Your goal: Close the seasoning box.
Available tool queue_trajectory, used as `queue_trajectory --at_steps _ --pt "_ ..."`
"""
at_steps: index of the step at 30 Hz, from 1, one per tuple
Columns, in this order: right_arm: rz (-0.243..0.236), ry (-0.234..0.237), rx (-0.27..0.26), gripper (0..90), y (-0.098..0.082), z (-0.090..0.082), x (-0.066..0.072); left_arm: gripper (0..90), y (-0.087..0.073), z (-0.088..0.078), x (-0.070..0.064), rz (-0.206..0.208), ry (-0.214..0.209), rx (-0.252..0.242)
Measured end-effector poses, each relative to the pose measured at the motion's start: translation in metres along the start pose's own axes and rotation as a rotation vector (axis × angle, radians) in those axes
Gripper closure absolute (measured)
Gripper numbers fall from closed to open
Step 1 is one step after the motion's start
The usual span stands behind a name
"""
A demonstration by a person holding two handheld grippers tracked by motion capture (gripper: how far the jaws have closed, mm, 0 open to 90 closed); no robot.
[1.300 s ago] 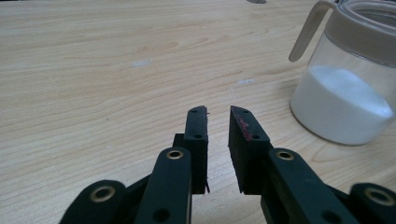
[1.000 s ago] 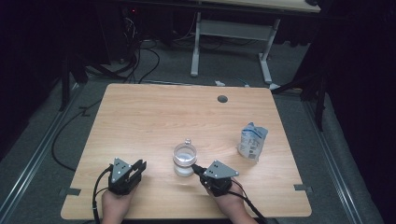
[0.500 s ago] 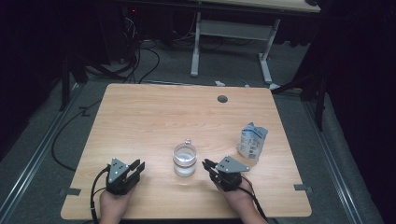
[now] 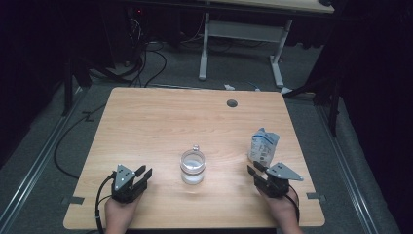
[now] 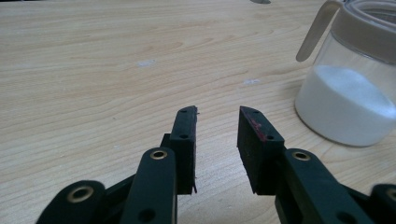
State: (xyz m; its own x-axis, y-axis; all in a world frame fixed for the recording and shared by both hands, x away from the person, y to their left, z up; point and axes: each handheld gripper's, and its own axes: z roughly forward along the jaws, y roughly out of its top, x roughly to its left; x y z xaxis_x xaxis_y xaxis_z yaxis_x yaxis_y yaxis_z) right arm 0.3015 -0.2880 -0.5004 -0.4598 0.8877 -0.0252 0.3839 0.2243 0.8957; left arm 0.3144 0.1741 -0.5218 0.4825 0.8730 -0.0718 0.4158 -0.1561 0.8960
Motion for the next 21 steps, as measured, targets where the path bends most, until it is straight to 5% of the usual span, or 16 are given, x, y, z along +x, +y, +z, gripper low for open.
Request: queue_trajectory --at_steps 5,8,12,21 --pt "0.081 -0.043 -0.014 62.5 -0.022 -0.023 -0.021 63.2 -0.001 -0.005 0.002 -0.014 0.007 -0.008" --pt "0.085 -0.06 -0.016 60.5 -0.025 -0.027 -0.026 58.1 -0.001 -0.008 -0.002 0.003 0.004 -0.009" --pt "0.05 -0.052 -0.023 56.7 -0.022 -0.02 -0.023 45.1 -0.001 -0.008 -0.008 0.048 0.008 0.011" --pt "-0.009 -0.026 -0.001 53.4 -0.021 -0.013 -0.011 26.5 -0.001 -0.009 -0.005 0.048 0.0 0.021"
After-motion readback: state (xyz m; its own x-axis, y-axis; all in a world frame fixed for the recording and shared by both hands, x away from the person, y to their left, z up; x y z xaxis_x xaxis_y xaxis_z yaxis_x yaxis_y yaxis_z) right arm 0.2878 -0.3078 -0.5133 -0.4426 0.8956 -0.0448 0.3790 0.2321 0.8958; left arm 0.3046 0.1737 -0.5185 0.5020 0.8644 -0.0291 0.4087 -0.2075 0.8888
